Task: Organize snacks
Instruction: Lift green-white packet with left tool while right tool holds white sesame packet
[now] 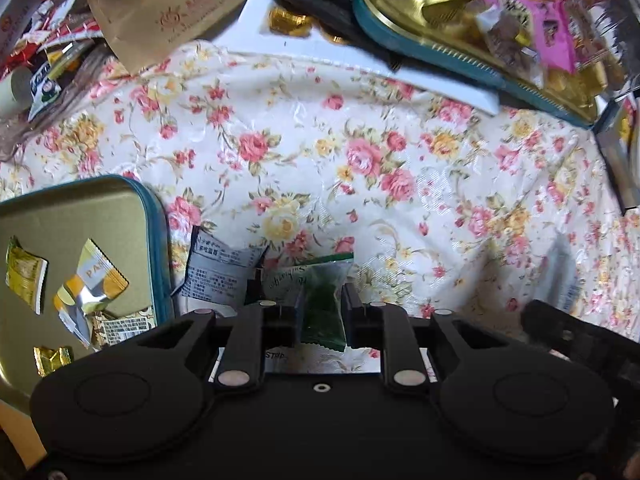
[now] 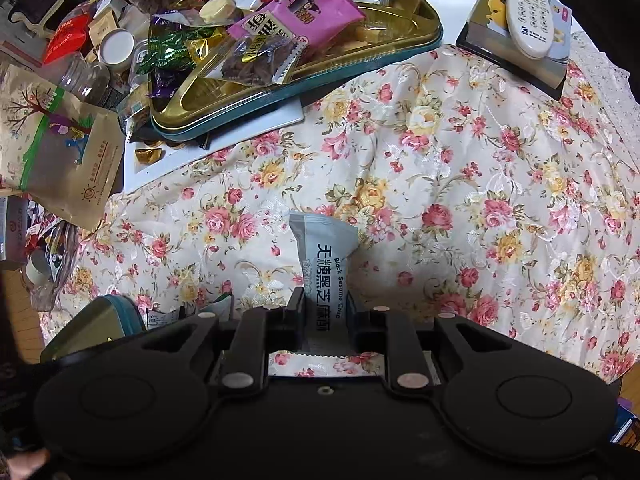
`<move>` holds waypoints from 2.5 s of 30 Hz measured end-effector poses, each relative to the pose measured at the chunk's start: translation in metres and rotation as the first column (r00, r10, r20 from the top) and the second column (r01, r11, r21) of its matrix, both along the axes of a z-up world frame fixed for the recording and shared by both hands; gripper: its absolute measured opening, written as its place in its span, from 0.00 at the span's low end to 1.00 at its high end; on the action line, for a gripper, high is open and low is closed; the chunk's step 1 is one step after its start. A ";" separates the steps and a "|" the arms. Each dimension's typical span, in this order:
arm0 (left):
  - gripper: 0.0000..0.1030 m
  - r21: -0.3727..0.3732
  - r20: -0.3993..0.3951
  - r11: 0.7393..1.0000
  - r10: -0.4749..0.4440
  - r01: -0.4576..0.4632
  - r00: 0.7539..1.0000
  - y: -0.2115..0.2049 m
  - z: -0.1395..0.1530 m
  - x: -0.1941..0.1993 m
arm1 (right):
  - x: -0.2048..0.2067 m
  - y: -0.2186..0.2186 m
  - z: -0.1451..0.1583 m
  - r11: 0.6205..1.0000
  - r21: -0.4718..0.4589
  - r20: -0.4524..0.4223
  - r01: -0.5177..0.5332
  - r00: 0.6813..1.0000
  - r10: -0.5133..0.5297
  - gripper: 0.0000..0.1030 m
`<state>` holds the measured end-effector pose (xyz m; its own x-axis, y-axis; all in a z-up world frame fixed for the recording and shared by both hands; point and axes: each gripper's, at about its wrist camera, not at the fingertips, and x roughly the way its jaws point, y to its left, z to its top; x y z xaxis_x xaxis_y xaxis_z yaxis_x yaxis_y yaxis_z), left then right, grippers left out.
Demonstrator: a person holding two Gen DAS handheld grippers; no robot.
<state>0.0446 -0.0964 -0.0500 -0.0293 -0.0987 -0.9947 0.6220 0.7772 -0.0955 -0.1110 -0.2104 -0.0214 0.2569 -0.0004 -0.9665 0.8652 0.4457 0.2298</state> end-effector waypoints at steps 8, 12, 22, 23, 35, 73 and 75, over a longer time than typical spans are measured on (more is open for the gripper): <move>0.29 -0.009 -0.019 1.000 0.012 -0.012 1.000 -0.005 -0.012 -0.009 | -0.008 -0.002 0.006 1.000 -0.001 0.021 -0.005 1.000 0.005 0.22; 0.29 0.011 0.020 1.000 -0.017 0.016 1.000 -0.011 -0.013 -0.019 | -0.013 -0.005 0.006 1.000 0.003 0.023 0.002 1.000 -0.002 0.22; 0.08 -0.130 -0.064 0.991 -0.044 0.035 0.997 -0.034 -0.005 -0.041 | -0.025 -0.015 0.008 0.999 -0.002 0.033 0.042 0.999 -0.042 0.22; 0.10 -0.148 -0.078 0.988 -0.053 0.042 0.996 -0.035 -0.001 -0.042 | -0.027 -0.017 0.009 0.999 -0.002 0.034 0.048 0.998 -0.048 0.22; 0.18 -0.131 -0.042 0.991 0.012 -0.018 0.999 -0.019 0.000 -0.013 | -0.031 -0.020 0.011 0.999 0.007 0.047 0.052 0.998 -0.052 0.22; 0.39 -0.193 -0.129 0.974 0.090 -0.114 0.988 -0.018 0.004 -0.024 | -0.038 -0.022 0.013 0.998 0.002 0.052 0.069 0.996 -0.069 0.22; 0.39 -0.201 -0.093 0.972 0.106 -0.123 0.990 -0.014 0.018 -0.019 | -0.037 -0.021 0.013 0.998 0.001 0.050 0.067 0.996 -0.067 0.22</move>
<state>0.0259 -0.1102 -0.0321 -0.0853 -0.3086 -0.9474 0.5137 0.8011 -0.3072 -0.1479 -0.2312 -0.0084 0.3044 -0.0202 -0.9523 0.8804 0.3875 0.2732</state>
